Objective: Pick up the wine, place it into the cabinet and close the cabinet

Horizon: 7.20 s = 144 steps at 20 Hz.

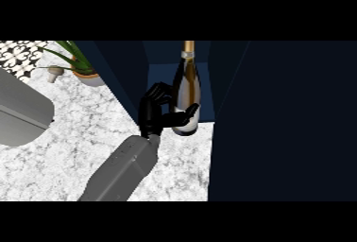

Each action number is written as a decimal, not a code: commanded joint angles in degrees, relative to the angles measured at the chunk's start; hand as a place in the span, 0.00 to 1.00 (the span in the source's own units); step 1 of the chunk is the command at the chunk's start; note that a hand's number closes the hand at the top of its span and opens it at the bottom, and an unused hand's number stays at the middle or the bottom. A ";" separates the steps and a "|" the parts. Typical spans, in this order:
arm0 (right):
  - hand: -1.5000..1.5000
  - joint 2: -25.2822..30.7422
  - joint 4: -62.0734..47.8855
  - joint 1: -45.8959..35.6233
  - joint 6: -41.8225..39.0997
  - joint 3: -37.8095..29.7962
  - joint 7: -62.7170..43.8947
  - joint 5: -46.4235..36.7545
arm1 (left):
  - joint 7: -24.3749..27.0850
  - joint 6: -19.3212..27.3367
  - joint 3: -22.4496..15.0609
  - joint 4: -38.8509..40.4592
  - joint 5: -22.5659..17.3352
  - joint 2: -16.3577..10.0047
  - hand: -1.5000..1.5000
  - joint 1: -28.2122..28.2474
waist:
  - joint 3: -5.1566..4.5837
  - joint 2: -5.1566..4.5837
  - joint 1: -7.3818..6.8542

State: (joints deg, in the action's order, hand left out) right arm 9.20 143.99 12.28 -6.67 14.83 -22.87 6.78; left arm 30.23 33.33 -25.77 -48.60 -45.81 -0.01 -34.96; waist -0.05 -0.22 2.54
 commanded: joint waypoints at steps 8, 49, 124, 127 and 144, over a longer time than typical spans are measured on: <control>0.00 -0.14 8.96 3.36 -1.08 -2.71 -1.86 7.33 | -1.77 -1.39 4.09 12.51 -6.12 0.01 1.00 -13.14 | 0.04 -0.13 0.27; 0.00 -1.98 7.11 4.16 -5.32 0.03 -0.41 6.22 | -0.48 3.49 8.17 43.08 6.24 -6.27 0.00 -31.65 | 0.01 -0.77 1.06; 1.00 1.35 7.51 0.64 -8.65 28.24 -11.87 0.27 | 1.92 -6.56 -1.45 -65.16 11.87 -29.82 0.00 52.05 | -0.35 0.80 -4.10; 1.00 -1.60 2.99 -2.90 -7.37 29.37 -12.32 -0.47 | 1.85 -7.94 -1.39 -68.06 11.03 -31.17 0.00 54.35 | -0.41 0.80 -5.20; 1.00 -9.02 -19.57 -42.20 23.06 32.80 -18.45 -1.81 | 2.90 -23.91 15.90 -68.28 -1.24 -40.53 0.00 61.66 | -0.34 0.31 -6.10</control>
State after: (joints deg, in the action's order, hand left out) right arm 3.59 130.65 -19.14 9.76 47.12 -39.24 3.41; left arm 32.77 12.54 -13.05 -117.72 -44.96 -39.30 26.10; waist -0.41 0.25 -3.61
